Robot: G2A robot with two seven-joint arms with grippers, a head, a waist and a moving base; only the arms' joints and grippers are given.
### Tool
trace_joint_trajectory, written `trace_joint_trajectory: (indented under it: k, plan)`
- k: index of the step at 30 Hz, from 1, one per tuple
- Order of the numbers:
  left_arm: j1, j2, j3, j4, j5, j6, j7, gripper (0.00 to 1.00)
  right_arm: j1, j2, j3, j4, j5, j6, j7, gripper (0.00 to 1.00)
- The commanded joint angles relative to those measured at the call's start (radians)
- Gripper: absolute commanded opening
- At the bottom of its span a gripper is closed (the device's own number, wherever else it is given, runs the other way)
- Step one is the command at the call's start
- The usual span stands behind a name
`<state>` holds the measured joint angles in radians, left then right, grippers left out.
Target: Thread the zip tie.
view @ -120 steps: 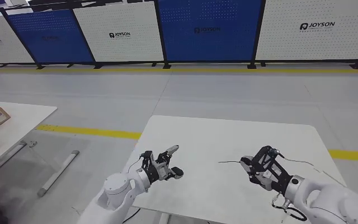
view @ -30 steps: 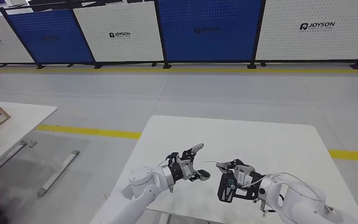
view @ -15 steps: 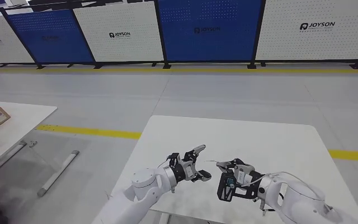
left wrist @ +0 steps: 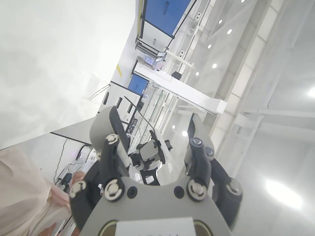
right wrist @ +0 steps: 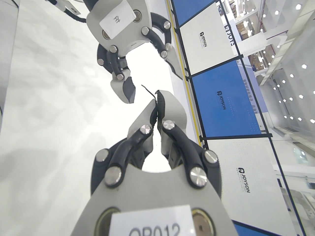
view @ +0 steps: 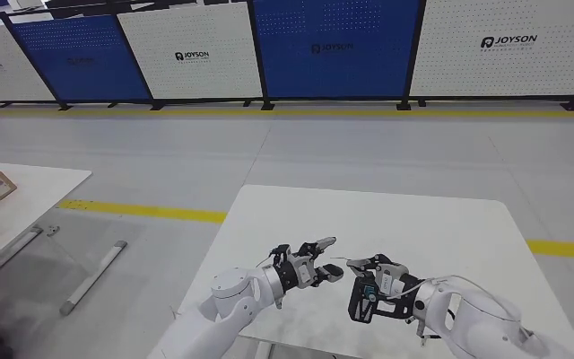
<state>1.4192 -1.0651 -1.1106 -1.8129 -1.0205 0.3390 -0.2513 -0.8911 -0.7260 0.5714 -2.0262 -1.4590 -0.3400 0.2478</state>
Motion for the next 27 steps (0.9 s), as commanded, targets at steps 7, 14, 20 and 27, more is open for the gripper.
trace_joint_trajectory:
  k: [7, 14, 20, 27]
  plan:
    - [-0.008, 0.0, 0.011, 0.003, 0.009, 0.001, 0.003, 0.0, 0.0, 0.0, 0.0, 0.0, 0.0, 0.0, 0.0, 0.0]
    - [-0.011, 0.005, 0.02, 0.004, 0.018, 0.001, 0.003, 0.0, 0.0, 0.0, 0.0, 0.0, 0.0, 0.0, 0.0, 0.0]
    - [-0.006, 0.009, 0.022, -0.006, 0.022, 0.001, 0.003, 0.0, -0.014, -0.003, 0.009, 0.003, -0.003, 0.0, -0.009, 0.0]
    - [-0.001, 0.015, 0.027, -0.015, 0.028, 0.001, -0.001, 0.0, -0.036, -0.005, 0.027, -0.002, -0.003, 0.0, -0.015, 0.47]
